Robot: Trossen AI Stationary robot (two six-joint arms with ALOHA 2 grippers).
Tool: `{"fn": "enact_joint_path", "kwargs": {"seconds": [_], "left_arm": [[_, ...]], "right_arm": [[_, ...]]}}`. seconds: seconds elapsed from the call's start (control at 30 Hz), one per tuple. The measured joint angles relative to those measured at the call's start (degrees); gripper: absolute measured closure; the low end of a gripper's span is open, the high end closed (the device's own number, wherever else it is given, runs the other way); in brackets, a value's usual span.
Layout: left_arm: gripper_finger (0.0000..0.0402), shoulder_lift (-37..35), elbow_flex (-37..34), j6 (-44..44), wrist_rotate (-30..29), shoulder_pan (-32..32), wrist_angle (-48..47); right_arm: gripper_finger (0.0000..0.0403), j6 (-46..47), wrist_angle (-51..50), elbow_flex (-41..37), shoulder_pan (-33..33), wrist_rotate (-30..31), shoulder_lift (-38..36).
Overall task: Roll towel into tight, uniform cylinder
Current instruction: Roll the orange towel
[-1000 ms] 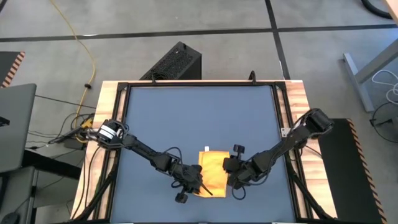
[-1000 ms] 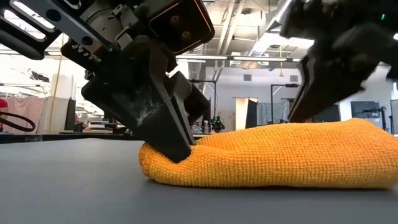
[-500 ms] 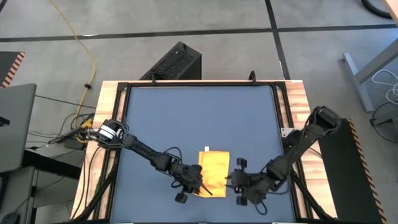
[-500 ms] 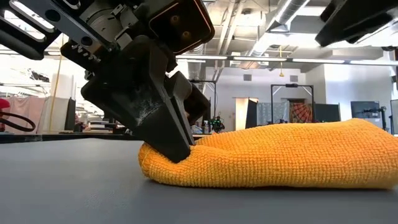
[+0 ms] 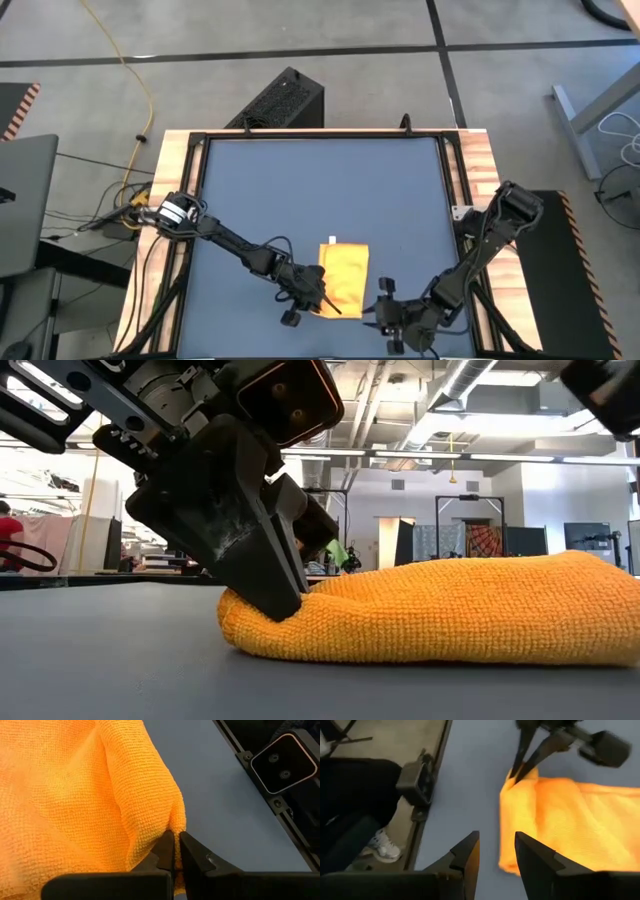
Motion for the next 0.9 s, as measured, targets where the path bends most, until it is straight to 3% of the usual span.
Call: {"fn": "enact_joint_path", "kwargs": {"seconds": [0.27,0.5,0.9], "left_arm": [[0.0401,0.00,0.00,0.00,0.78,0.00,-0.03],[0.0401,0.00,0.00,0.00,0.80,0.00,-0.16],[0.0401,0.00,0.00,0.02,1.26,0.07,-0.48]], "right_arm": [[0.0253,-1.87,0.73,0.20,0.76,0.04,3.80],[0.0253,-17.48,14.28,0.20,0.26,-0.50,11.42],[0.0195,-18.79,3.79,5.35,-1.89,-0.02,12.06]]}}
